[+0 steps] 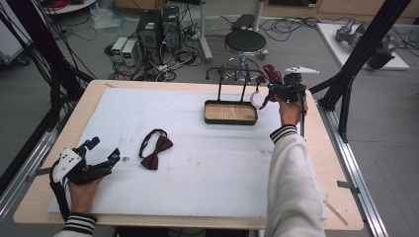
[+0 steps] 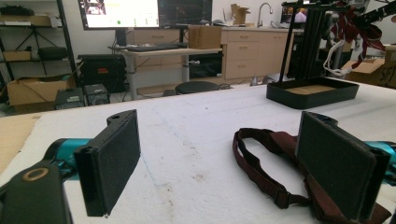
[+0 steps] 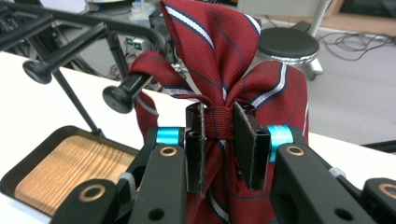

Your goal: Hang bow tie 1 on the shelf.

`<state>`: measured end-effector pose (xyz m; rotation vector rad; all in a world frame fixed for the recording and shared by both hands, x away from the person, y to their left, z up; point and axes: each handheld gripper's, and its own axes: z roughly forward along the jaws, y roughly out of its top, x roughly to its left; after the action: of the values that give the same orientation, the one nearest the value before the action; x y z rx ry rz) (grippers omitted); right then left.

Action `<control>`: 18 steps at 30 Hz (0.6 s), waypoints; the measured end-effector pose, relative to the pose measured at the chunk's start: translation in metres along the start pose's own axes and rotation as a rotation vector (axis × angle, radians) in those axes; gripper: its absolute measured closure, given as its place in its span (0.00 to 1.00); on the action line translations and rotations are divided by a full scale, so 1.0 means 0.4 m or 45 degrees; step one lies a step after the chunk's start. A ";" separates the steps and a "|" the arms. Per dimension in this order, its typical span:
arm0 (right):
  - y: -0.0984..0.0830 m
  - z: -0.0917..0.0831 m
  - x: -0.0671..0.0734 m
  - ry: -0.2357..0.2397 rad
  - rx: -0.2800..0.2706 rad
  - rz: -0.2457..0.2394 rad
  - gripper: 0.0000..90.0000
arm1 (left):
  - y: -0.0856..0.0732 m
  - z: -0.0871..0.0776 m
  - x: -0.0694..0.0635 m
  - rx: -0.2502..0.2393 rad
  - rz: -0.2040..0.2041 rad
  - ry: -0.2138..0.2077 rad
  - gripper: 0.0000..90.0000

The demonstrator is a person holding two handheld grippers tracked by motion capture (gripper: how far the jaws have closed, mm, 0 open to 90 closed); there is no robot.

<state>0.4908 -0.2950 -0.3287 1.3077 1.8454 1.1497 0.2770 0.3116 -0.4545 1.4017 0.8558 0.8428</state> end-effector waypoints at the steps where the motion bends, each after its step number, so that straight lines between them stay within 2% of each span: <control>1: -0.002 0.002 0.000 0.006 0.010 0.001 0.83 | 0.000 0.000 0.000 0.000 0.000 0.000 0.16; 18: -0.018 0.015 0.000 0.079 0.128 0.007 0.83 | 0.000 0.000 0.000 -0.001 0.000 -0.001 0.16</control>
<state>0.4926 -0.2943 -0.3376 1.3469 1.9682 1.1250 0.2769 0.3117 -0.4545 1.4013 0.8547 0.8424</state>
